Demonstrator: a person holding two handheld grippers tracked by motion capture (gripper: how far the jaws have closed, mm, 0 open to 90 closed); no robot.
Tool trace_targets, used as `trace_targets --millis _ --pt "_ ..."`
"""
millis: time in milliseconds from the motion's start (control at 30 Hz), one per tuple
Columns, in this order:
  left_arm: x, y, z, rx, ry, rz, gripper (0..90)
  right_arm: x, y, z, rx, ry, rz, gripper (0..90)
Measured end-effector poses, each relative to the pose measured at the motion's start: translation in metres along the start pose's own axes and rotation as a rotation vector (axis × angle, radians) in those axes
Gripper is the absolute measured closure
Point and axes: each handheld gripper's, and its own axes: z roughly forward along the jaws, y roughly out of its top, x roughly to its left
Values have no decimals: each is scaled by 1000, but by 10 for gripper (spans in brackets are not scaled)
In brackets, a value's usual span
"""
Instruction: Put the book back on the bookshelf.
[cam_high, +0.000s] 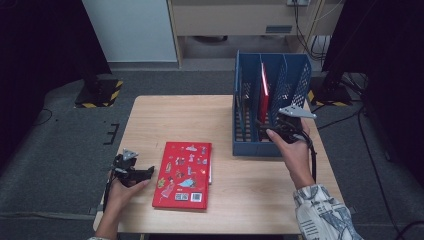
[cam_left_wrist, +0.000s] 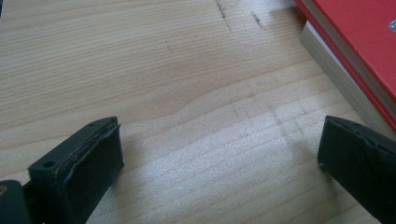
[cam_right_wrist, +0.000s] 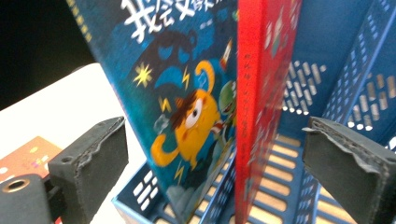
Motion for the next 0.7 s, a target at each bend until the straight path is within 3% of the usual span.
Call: trace_targets --millis 333,700 --pt "0 0 0 1 0 0 0 14 -30 1 42 61 -11 57" --pt "0 0 0 -1 -2 -2 0 53 -59 -1 62 180 -65 69"
